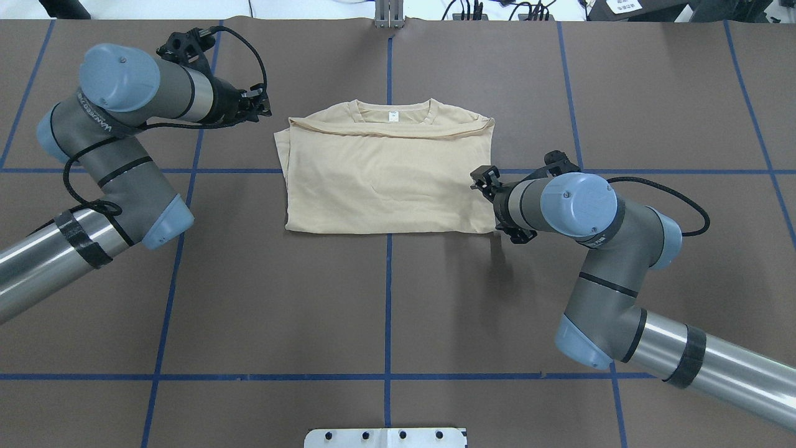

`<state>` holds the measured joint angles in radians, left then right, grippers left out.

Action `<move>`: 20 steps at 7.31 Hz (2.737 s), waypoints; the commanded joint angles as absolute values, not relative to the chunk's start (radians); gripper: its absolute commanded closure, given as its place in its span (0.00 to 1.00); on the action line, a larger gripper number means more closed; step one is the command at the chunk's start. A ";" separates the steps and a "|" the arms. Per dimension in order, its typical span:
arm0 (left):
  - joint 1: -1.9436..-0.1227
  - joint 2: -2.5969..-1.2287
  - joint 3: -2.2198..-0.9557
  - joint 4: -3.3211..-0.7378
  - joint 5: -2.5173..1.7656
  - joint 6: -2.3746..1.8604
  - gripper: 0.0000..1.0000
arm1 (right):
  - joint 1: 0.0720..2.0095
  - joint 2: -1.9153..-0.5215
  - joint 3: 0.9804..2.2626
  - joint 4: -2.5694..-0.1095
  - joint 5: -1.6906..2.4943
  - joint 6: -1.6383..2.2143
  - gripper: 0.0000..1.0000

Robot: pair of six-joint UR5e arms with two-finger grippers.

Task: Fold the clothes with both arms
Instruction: 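Grasp the corner of the folded shirt nearest the right gripper, then drag the shirt corner with the right gripper toward the robot, rotating the shirt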

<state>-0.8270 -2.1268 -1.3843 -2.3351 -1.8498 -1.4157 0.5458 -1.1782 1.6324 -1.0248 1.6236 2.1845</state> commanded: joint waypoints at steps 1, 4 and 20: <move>-0.827 -2.125 -1.382 -2.338 -1.850 -1.417 0.65 | 0.543 -1.183 1.638 -1.025 1.624 2.184 0.03; -0.825 -2.123 -1.379 -2.339 -1.850 -1.417 0.64 | 0.538 -1.189 1.644 -1.025 1.624 2.184 0.03; -0.822 -2.135 -1.419 -2.342 -1.851 -1.430 0.65 | 0.288 -1.334 2.185 -1.524 1.773 2.194 1.00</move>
